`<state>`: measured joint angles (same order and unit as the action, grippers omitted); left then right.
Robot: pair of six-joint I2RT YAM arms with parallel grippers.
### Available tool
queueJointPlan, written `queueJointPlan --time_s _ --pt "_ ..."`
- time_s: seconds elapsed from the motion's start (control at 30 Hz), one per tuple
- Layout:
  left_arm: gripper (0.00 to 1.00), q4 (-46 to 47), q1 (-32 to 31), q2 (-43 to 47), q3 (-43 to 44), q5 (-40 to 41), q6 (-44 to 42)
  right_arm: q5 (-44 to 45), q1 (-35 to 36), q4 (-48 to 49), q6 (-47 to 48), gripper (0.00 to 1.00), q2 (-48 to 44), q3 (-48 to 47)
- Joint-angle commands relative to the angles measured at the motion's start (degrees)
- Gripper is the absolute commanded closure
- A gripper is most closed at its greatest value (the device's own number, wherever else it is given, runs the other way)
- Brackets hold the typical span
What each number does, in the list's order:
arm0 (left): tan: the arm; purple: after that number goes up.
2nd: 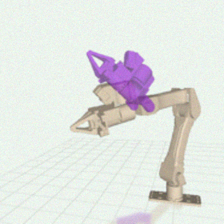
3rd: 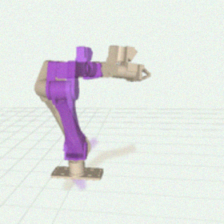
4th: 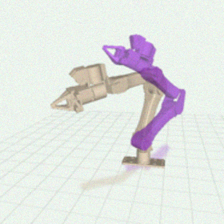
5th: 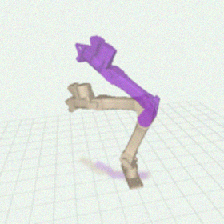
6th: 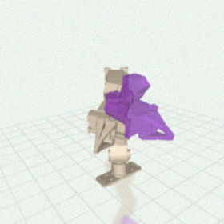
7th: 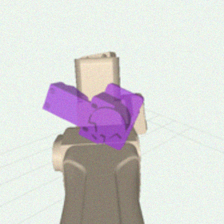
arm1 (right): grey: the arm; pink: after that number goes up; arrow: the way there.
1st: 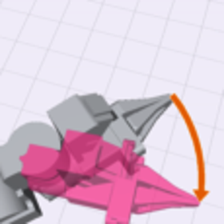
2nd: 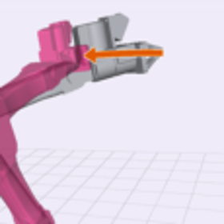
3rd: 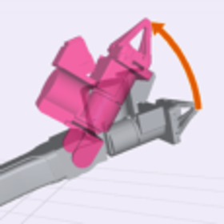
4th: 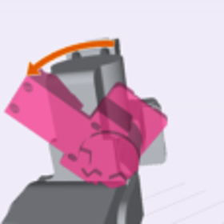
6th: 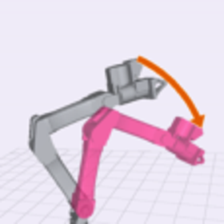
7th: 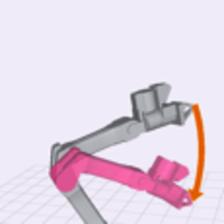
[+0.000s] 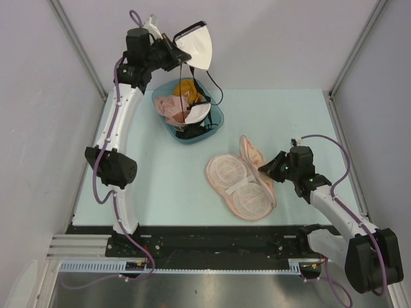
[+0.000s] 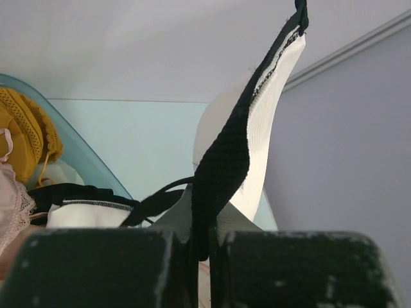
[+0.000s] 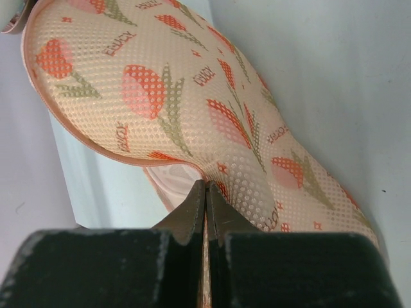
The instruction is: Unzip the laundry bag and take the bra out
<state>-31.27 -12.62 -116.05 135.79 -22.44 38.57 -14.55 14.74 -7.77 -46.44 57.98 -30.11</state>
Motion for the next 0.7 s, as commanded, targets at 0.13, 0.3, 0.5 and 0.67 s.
queueJointPlan --time_s 0.13,0.3,0.5,0.67 --pt "0.99 4.11 0.23 -0.32 2.8 9.15 -3.41 -0.83 -0.42 3.55 1.35 1.0 2.84 0.14" --pt "1.0 6.47 1.28 0.03 7.65 10.65 -3.85 -1.01 -0.42 3.99 1.35 1.0 4.43 0.14" --pt "1.0 11.13 0.05 2.15 7.73 19.88 -9.47 0.04 -0.42 3.55 0.64 1.0 3.11 0.14" --pt "0.99 10.44 0.14 -0.31 6.69 17.43 -7.9 0.04 -0.42 4.16 0.82 1.0 4.33 0.14"
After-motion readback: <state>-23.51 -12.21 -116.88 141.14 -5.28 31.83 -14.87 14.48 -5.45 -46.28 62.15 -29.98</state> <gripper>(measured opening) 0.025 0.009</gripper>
